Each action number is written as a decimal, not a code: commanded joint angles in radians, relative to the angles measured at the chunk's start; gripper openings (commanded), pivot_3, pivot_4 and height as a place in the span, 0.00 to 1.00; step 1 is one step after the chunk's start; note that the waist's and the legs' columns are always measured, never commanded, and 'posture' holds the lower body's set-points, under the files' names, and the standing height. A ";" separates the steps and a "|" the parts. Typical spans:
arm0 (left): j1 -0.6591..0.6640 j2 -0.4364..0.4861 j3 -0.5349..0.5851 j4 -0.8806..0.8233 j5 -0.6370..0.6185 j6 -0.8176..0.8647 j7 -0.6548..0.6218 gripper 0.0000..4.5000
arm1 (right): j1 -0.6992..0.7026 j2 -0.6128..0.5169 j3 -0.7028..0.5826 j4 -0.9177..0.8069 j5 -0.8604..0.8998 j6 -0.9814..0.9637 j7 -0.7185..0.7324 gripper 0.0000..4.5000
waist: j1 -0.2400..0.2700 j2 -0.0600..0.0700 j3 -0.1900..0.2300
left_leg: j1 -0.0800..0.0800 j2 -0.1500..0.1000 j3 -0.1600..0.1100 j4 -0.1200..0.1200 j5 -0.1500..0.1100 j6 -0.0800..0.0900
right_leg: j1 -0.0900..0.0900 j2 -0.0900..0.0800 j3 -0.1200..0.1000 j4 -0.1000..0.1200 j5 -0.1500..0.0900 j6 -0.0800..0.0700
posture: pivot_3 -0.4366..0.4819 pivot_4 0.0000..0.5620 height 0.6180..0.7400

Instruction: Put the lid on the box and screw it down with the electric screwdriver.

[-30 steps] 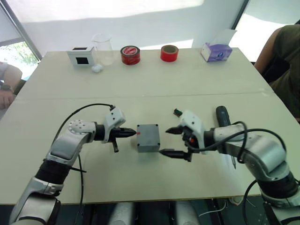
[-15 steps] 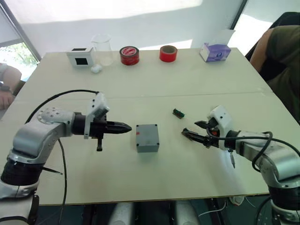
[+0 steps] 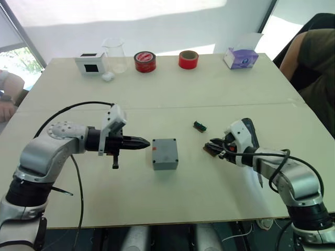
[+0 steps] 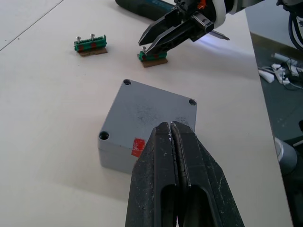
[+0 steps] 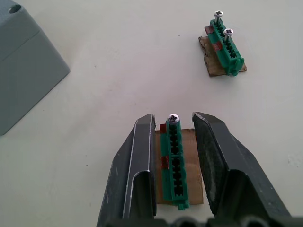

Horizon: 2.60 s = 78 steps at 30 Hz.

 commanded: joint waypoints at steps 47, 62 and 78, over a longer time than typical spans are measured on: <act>0.093 -0.019 0.067 -0.005 -0.018 -0.009 0.128 0.00 | -0.201 0.115 0.197 -0.169 0.023 0.015 0.001 0.01 | -0.021 0.000 0.000 | -0.001 -0.001 -0.001 0.000 0.000 0.000 | -0.001 0.000 0.000 0.000 0.000 0.000 | 0.48 0.27 1.00; 0.094 -0.019 0.057 -0.011 -0.014 -0.015 0.135 0.00 | -0.209 0.137 0.233 -0.102 -0.033 -0.031 0.010 0.01 | -0.021 0.000 0.000 | 0.000 -0.001 -0.001 0.000 0.000 -0.001 | -0.001 0.000 0.000 0.000 0.000 0.000 | 0.48 0.27 1.00; 0.089 -0.023 0.053 -0.009 -0.010 -0.020 0.137 0.00 | -0.219 0.151 0.240 -0.070 -0.061 -0.042 0.019 0.33 | -0.021 0.000 0.000 | 0.000 -0.001 -0.001 0.000 0.000 -0.001 | -0.001 0.000 0.000 0.000 0.000 0.000 | 0.48 0.27 1.00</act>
